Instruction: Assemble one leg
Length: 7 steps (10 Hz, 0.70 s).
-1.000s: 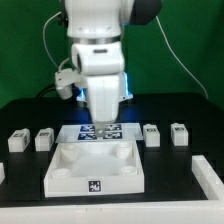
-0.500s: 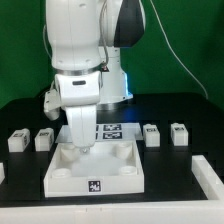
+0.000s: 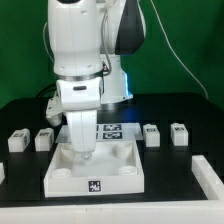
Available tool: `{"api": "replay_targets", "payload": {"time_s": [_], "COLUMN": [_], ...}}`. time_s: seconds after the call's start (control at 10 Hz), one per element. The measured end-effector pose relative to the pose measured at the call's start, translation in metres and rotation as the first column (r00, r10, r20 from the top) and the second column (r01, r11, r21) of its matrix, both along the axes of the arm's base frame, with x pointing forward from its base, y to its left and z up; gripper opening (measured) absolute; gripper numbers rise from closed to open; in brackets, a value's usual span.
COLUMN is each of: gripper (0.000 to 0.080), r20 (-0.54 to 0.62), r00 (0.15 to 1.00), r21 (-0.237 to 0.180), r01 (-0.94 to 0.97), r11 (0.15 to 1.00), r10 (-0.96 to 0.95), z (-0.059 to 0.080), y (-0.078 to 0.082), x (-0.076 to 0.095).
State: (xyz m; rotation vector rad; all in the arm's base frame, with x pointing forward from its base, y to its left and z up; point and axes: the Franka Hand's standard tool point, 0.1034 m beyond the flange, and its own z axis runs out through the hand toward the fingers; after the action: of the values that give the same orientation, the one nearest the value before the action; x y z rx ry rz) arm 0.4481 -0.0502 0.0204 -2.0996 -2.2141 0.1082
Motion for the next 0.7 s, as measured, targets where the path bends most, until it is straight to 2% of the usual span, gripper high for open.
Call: {"api": "replay_targets", "payload": {"time_s": [0.2,0.5,0.6,0.7], "gripper": [0.065,0.0251,0.0251,0.0078], "r20": [0.0,-0.001,-0.001,-0.001], "r00": [1.0,1.0,1.0,1.0], "r21": [0.0,-0.001,-0.001,-0.001], "r01": [0.001,0.002,0.002,0.002], "r11": [1.0,1.0,1.0,1.0], "r10": [-0.001,-0.002,-0.002,-0.002], "z": [-0.0001,-0.0003,-0.0003,-0.0003], "y": [-0.0008,-0.0012,-0.0013,-0.0013], "x": [-0.0002,-0.0004,-0.0005,-0.0004]}}
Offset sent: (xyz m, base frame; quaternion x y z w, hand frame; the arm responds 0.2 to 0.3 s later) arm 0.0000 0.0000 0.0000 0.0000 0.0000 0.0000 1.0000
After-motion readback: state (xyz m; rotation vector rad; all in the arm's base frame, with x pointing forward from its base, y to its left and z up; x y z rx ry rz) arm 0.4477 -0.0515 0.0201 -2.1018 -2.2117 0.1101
